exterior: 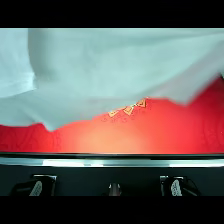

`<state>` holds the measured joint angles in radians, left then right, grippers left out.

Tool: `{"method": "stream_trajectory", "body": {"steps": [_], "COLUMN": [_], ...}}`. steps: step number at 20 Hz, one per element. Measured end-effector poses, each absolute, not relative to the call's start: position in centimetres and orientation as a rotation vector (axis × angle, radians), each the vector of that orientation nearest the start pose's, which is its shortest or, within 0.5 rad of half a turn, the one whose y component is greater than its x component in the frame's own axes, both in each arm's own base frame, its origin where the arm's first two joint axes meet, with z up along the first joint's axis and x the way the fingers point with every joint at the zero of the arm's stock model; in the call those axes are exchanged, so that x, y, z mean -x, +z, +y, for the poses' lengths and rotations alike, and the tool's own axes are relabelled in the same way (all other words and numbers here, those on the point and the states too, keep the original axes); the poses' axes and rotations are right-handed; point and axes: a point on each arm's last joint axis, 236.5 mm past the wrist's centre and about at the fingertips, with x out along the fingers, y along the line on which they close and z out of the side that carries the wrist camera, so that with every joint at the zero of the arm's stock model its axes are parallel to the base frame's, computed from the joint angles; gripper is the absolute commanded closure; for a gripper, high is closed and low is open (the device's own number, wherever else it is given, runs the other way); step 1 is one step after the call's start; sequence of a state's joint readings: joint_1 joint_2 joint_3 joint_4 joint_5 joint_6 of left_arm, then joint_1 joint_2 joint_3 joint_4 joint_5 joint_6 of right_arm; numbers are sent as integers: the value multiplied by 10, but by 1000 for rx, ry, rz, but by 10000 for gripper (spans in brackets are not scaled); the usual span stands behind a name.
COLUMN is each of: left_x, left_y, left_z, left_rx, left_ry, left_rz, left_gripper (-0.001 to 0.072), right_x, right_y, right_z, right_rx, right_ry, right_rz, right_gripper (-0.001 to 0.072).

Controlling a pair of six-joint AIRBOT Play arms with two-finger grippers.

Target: Fold the shirts.

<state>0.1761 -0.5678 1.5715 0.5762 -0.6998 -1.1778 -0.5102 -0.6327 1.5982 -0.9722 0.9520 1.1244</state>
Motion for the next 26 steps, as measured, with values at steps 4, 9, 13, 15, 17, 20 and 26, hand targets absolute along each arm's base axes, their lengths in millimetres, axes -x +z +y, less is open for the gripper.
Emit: {"method": "stream_trajectory", "body": {"steps": [4,9,13,15,17,20,26], "left_x": [-199,-278,-358,-394,-426,-470,-514], "left_y": [555,446,309,246,195,140,68], "left_z": [-94,-92,-90,-96,-101,-100,-94], "left_rx": [213,262,350,362,367,382,409], "left_ry": [-463,-450,-438,-431,-412,-353,-282], "left_rz": [-351,63,418,530,600,639,709], "left_gripper": [683,683,682,682,682,682,680], "right_x": [-249,-282,-319,-343,-374,-425,-510], "right_y": [467,352,214,161,122,84,19], "right_z": [-20,-55,-88,-98,-105,-105,-70], "right_rx": [163,141,0,-78,-149,-228,-209], "right_ry": [-54,-36,8,28,48,101,134], "right_rz": [14,460,844,932,944,878,779], "right_gripper": [693,693,693,693,693,692,690]}}
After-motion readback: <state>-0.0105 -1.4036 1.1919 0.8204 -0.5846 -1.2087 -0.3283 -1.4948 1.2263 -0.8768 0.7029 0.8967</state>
